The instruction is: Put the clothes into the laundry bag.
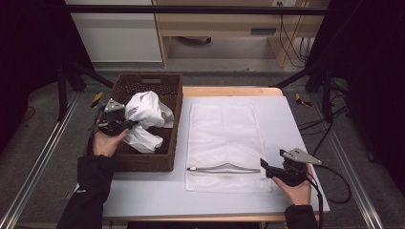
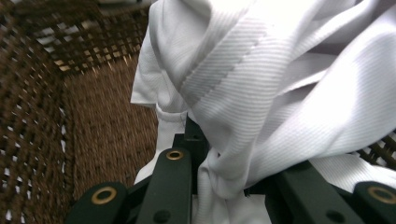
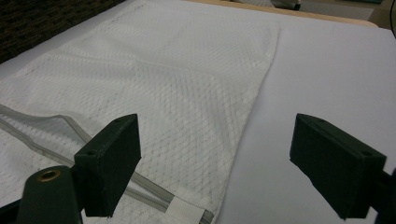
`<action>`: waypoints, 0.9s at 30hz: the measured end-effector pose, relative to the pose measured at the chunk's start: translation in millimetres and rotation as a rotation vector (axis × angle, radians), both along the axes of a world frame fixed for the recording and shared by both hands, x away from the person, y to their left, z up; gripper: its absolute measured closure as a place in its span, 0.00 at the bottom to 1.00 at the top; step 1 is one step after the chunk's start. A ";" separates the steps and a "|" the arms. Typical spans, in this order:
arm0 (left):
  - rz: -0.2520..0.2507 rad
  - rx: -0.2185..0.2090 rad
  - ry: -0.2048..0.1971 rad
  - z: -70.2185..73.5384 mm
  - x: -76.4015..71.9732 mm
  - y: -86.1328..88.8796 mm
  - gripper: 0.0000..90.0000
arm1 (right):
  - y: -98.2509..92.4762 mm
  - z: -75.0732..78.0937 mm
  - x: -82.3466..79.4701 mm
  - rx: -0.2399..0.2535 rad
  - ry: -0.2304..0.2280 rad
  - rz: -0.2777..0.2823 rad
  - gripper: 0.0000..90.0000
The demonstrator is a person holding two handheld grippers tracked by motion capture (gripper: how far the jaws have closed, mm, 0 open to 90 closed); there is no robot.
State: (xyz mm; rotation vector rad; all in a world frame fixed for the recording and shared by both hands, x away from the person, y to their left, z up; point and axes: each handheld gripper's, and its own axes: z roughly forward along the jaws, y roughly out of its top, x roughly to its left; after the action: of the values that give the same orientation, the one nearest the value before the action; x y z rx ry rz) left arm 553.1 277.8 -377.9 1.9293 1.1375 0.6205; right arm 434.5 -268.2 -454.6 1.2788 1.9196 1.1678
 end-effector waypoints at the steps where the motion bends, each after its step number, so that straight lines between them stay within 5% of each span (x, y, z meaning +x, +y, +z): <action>1: 0.000 0.000 0.000 0.0 0.0 0.0 0.84 | 0.0 0.0 0.0 0.000 0.000 0.000 0.18; 3: 0.012 -0.027 -0.028 2.9 -1.4 3.0 0.84 | -0.4 0.4 -0.2 0.002 -0.005 0.003 0.19; 6: 0.031 -0.014 -0.051 9.8 -3.6 3.1 0.84 | -0.5 0.8 -0.5 0.007 -0.005 0.001 0.19; 12: 0.028 -0.044 -0.130 38.4 -13.9 1.2 0.84 | -0.2 1.5 -1.0 0.011 -0.011 0.003 0.19; 27: 0.053 -0.089 -0.219 68.4 -30.0 4.4 0.84 | -0.7 2.4 -1.7 0.010 -0.022 0.001 0.19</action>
State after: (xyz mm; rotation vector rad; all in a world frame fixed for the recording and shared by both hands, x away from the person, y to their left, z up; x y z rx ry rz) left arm 523.1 282.2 -309.6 1.7146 1.0616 0.7765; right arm 432.9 -268.8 -452.2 1.2654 1.9005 1.1891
